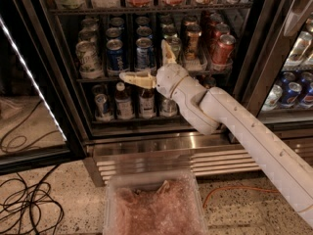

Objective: Pick pepsi can from middle shelf of fridge

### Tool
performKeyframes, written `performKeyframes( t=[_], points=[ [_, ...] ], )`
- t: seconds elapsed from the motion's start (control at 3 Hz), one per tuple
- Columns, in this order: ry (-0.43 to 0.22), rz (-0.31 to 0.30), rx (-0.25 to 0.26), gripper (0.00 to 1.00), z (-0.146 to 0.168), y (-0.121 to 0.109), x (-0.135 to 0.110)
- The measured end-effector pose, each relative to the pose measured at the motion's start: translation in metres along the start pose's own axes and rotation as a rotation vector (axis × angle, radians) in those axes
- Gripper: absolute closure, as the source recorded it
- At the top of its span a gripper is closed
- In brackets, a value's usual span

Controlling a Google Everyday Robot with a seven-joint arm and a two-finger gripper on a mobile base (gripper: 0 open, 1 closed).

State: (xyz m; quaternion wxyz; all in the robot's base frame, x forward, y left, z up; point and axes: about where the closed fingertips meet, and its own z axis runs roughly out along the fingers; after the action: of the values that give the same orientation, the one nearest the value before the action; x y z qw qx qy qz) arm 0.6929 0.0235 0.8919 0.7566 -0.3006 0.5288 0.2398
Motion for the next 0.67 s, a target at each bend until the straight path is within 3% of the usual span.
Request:
performKeyframes(
  t=[0.33, 0.67],
  points=[
    [0.026, -0.005, -0.030, 0.00, 0.0097, 0.0025, 0.0233],
    [0.026, -0.005, -0.029, 0.00, 0.0096, 0.0025, 0.0234]
  ],
)
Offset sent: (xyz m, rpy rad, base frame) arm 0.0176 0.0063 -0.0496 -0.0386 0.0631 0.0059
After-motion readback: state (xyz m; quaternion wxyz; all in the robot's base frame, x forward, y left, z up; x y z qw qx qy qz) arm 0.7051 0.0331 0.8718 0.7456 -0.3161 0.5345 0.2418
